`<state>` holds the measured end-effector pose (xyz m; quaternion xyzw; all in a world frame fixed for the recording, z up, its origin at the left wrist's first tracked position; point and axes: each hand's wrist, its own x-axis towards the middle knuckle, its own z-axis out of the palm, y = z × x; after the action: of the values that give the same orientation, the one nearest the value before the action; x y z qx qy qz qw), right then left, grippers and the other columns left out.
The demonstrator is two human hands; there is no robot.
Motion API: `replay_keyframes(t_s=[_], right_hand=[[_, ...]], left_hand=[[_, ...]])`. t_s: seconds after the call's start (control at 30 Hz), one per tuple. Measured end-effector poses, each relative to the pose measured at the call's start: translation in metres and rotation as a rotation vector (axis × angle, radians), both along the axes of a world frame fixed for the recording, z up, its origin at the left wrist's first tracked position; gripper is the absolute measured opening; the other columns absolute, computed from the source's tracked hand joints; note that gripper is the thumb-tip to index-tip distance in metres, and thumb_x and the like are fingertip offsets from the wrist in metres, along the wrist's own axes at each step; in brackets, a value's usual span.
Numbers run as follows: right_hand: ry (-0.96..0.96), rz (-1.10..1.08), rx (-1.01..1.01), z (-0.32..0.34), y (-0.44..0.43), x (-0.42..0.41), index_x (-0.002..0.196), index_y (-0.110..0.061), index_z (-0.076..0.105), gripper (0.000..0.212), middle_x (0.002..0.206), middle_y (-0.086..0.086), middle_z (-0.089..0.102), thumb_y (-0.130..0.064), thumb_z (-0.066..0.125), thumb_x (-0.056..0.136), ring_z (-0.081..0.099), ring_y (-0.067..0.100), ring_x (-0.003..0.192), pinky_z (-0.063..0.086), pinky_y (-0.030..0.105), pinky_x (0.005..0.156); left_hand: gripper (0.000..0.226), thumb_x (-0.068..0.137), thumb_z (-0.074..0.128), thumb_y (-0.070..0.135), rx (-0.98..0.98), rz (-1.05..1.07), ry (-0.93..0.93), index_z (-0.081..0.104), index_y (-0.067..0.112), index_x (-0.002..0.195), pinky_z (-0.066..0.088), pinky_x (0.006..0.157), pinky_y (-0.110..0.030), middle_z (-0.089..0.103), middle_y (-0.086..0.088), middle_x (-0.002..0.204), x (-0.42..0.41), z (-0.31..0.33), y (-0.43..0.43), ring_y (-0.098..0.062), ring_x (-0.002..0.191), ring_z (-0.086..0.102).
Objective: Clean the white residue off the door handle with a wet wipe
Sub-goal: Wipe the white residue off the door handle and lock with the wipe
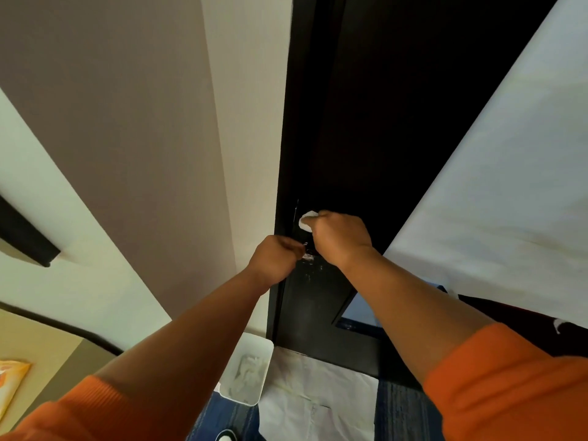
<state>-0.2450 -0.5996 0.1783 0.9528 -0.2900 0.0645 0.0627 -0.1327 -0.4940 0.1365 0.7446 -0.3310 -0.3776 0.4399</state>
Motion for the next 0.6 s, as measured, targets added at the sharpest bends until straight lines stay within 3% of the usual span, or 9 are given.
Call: replay_keyframes(t_s=[0.07, 0.2, 0.3, 0.43, 0.6], right_hand=[[-0.060, -0.030, 0.024, -0.001, -0.003, -0.011, 0.136, -0.028, 0.059, 0.050, 0.122, 0.006, 0.069, -0.014, 0.070, 0.089, 0.069, 0.029, 0.105, 0.060, 0.041, 0.081], [-0.083, -0.044, 0.021, -0.004, -0.001, -0.013, 0.139, -0.028, 0.055, 0.051, 0.127, 0.005, 0.067, -0.016, 0.066, 0.091, 0.069, 0.031, 0.105, 0.060, 0.041, 0.079], [0.007, 0.026, -0.001, -0.005, -0.001, -0.003, 0.148, -0.029, 0.044, 0.059, 0.136, 0.008, 0.059, -0.012, 0.061, 0.093, 0.067, 0.032, 0.105, 0.058, 0.039, 0.077], [-0.019, 0.037, -0.005, -0.009, -0.009, -0.009, 0.146, -0.031, 0.046, 0.062, 0.129, 0.007, 0.064, -0.011, 0.065, 0.091, 0.067, 0.031, 0.106, 0.059, 0.042, 0.081], [-0.315, -0.138, 0.207, -0.028, -0.020, -0.049, 0.124, -0.023, 0.071, 0.031, 0.109, 0.007, 0.073, -0.014, 0.055, 0.099, 0.070, 0.027, 0.096, 0.057, 0.030, 0.078]], left_hand=[[0.012, 0.098, 0.066, 0.021, -0.009, 0.013, 0.013, 0.076, 0.026, 0.102, 0.052, 0.085, -0.028, 0.074, 0.000, 0.101, 0.000, 0.000, -0.001, -0.018, 0.092, 0.070], [0.011, 0.096, 0.068, 0.019, -0.022, 0.059, 0.080, 0.077, 0.023, 0.101, 0.051, 0.072, -0.023, 0.075, -0.001, 0.095, 0.000, 0.001, -0.001, -0.019, 0.087, 0.071], [0.013, 0.094, 0.068, 0.016, -0.014, 0.073, 0.092, 0.077, 0.025, 0.097, 0.058, 0.078, -0.029, 0.077, -0.005, 0.094, 0.004, 0.001, -0.001, -0.023, 0.087, 0.072], [0.016, 0.095, 0.066, 0.012, -0.001, 0.092, 0.075, 0.078, 0.022, 0.100, 0.058, 0.078, -0.030, 0.075, -0.006, 0.096, 0.006, 0.001, -0.002, -0.025, 0.090, 0.072], [0.021, 0.094, 0.065, 0.008, -0.039, 0.108, 0.099, 0.076, 0.026, 0.097, 0.054, 0.073, -0.024, 0.076, -0.003, 0.096, 0.002, 0.002, -0.001, -0.023, 0.089, 0.072]])
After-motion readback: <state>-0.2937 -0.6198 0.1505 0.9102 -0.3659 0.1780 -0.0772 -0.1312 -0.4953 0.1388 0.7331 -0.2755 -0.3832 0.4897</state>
